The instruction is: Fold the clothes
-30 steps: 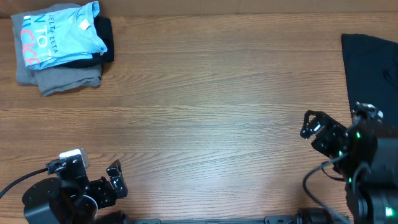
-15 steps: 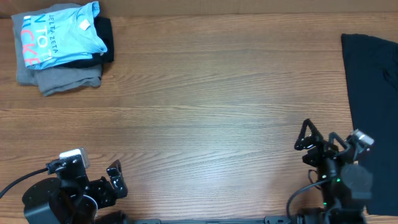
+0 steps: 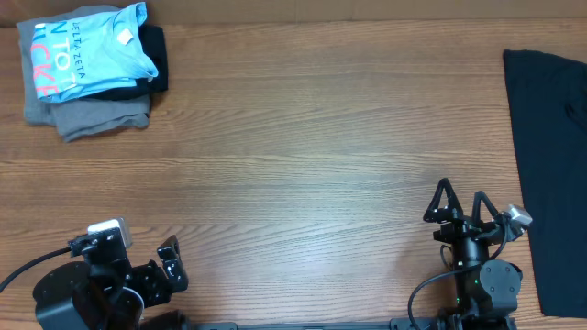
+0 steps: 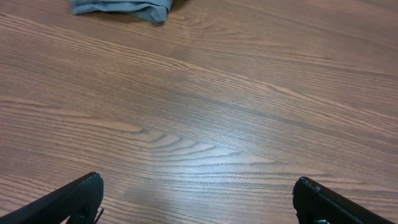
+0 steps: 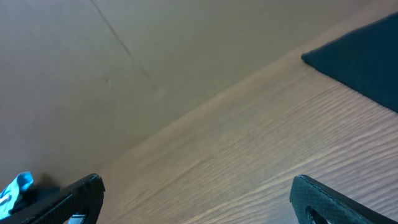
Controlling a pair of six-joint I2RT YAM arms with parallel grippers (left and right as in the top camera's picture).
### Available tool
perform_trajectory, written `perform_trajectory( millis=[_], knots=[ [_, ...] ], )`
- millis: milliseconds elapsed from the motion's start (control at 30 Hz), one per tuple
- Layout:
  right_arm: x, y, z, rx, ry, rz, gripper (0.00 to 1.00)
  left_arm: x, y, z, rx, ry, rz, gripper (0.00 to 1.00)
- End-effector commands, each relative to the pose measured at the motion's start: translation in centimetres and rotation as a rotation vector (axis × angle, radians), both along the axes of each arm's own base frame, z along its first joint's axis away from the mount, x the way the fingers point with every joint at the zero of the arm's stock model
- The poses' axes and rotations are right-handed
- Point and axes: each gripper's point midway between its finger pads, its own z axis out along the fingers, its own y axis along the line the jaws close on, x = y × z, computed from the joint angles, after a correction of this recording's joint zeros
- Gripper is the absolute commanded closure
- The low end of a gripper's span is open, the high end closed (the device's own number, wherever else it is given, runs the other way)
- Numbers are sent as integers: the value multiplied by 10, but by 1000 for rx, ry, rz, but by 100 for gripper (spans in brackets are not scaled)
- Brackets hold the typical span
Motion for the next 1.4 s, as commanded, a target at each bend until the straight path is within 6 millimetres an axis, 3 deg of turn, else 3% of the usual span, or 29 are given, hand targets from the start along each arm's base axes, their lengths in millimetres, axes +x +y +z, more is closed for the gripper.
perform_trajectory(
  millis=[0, 233, 433, 633, 1367],
  knots=[
    [1, -2, 9, -26, -54, -12, 0, 0, 2, 0, -8, 0, 22, 0],
    [1, 16, 38, -177, -223, 82, 0, 0, 2, 0, -8, 0, 22, 0],
    [3, 15, 27, -183, -183, 75, 0, 0, 2, 0, -8, 0, 22, 0],
    [5, 10, -9, -180, -34, 64, 0, 0, 2, 0, -8, 0, 22, 0],
    [5, 11, -10, -180, -31, 67, 0, 0, 2, 0, -8, 0, 22, 0]
  ],
)
